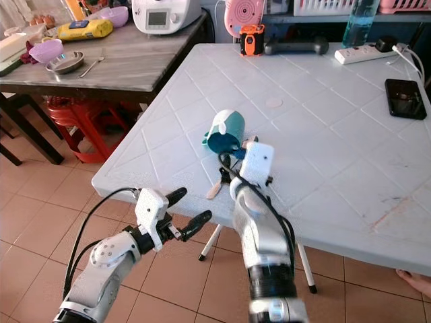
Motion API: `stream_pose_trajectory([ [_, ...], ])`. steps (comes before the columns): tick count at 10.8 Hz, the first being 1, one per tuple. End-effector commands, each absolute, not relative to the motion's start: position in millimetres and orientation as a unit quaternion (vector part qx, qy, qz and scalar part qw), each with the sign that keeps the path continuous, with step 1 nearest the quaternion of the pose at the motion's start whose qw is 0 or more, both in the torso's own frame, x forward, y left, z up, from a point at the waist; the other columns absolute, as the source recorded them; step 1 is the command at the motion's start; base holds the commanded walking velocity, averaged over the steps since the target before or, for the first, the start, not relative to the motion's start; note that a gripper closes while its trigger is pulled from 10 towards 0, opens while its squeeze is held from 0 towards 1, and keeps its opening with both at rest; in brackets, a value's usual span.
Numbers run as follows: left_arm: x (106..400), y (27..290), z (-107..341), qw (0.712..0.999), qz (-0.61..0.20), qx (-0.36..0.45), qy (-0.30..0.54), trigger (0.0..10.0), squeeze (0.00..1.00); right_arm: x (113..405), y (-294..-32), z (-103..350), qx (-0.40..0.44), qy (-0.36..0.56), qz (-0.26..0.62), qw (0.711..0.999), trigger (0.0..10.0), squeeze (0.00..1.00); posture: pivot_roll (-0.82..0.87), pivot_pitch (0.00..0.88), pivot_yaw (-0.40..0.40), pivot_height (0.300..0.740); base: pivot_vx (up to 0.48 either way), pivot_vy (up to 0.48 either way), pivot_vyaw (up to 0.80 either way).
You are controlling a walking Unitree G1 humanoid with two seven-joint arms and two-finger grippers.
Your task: Setting the table
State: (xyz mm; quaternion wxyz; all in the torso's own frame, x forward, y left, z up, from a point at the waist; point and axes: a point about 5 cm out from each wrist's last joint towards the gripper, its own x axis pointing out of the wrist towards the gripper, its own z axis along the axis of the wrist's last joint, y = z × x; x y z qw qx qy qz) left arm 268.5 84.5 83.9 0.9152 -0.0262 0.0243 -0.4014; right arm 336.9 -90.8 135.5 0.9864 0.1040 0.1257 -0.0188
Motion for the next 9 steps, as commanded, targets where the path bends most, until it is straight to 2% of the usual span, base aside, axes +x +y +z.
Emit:
stream_pose_trajectory([
  [1, 268.9, 87.7, 84.6, 0.914, -0.403, -0.020, 0.028, 10.0, 0.00, 339.2, -64.9, 144.9, 0.121, 0.131, 0.005, 0.984, 10.0, 0.00, -0.11, 0.113, 0.143, 0.740, 0.000, 0.000, 0.00],
  [3, 268.8, 87.3, 84.6, 0.914, -0.405, -0.020, 0.032, 10.0, 0.00, 343.1, -68.8, 140.2, 0.090, 0.164, -0.006, 0.982, 10.0, 0.00, -0.11, 0.111, 0.142, 0.740, 0.000, 0.000, 0.00],
  [7, 268.9, 85.9, 85.7, 0.914, -0.405, -0.020, 0.035, 10.0, 0.00, 346.1, -110.3, 135.4, 0.030, 0.146, -0.044, 0.988, 10.0, 0.00, -0.11, 0.110, 0.154, 0.740, 0.000, 0.000, 0.00],
  [8, 268.8, 85.0, 86.6, 0.913, -0.407, -0.019, 0.036, 10.0, 0.00, 347.2, -116.8, 134.9, 0.033, 0.150, -0.052, 0.987, 9.8, 0.00, -0.12, 0.110, 0.158, 0.740, 0.000, 0.000, 0.00],
  [9, 268.1, 84.7, 88.3, 0.912, -0.409, -0.017, 0.035, 10.0, 0.00, 348.0, -116.7, 136.4, 0.033, 0.149, -0.048, 0.987, 8.2, 0.00, -0.12, 0.110, 0.162, 0.740, 0.000, 0.000, 0.00],
])
